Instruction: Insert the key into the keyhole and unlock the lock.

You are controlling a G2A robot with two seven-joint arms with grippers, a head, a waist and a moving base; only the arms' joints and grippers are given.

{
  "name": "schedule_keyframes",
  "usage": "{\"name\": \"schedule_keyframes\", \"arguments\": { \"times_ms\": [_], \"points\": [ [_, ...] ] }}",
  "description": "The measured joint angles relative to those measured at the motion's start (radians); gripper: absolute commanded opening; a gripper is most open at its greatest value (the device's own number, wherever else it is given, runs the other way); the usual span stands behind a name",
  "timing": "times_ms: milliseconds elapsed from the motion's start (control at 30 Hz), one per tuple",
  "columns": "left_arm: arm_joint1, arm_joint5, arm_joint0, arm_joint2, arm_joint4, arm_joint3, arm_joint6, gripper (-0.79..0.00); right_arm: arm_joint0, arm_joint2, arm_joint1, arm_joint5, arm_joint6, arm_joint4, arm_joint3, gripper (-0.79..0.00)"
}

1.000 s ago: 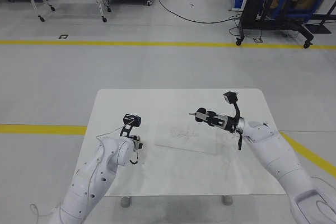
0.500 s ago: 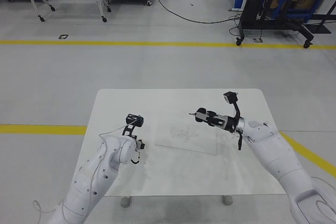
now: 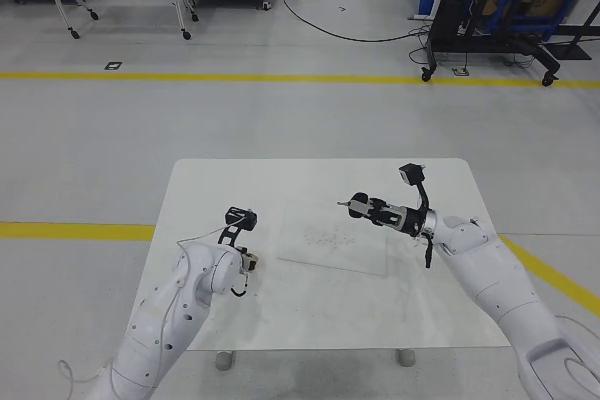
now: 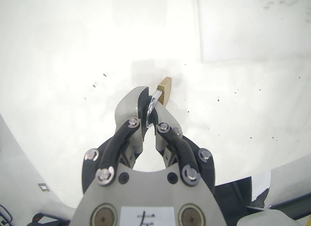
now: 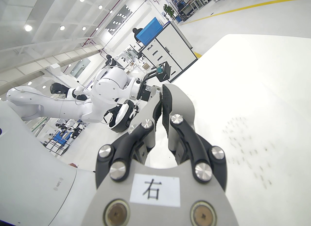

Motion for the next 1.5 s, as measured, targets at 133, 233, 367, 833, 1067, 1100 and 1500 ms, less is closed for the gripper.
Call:
{"name": "schedule_keyframes", "arguments": {
  "times_ms": [133, 233, 367, 833, 1067, 1100, 1500],
  "points": [
    [0.000, 0.004, 0.021, -0.039, -0.047, -0.021, 0.095, -0.785, 0.000, 0.000, 0.000, 0.000, 0.000, 0.000, 0.000, -0.785],
    [-0.001, -0.017, 0.034, -0.090, -0.142, -0.025, 0.214, -0.785, 0.000, 0.000, 0.000, 0.000, 0.000, 0.000, 0.000, -0.785],
    [-0.009, -0.097, 0.021, -0.149, -0.326, 0.000, 0.371, -0.785, 0.000, 0.000, 0.000, 0.000, 0.000, 0.000, 0.000, -0.785],
    [-0.031, -0.310, -0.056, -0.178, -0.634, 0.139, 0.618, -0.785, 0.000, 0.000, 0.000, 0.000, 0.000, 0.000, 0.000, -0.785],
    [-0.033, -0.356, -0.047, -0.213, -0.826, 0.151, 0.589, -0.785, 0.026, -0.039, -0.039, 0.130, -0.134, 0.039, -0.022, -0.785],
    [-0.032, -0.363, -0.048, -0.223, -0.866, 0.162, 0.577, -0.785, 0.035, -0.049, -0.047, 0.139, -0.139, 0.058, -0.018, -0.785],
    [-0.028, -0.394, -0.122, -0.195, -0.997, 0.250, 0.368, -0.785, 0.219, -0.216, -0.202, 0.181, -0.062, 0.336, 0.190, -0.785]
  ]
}}
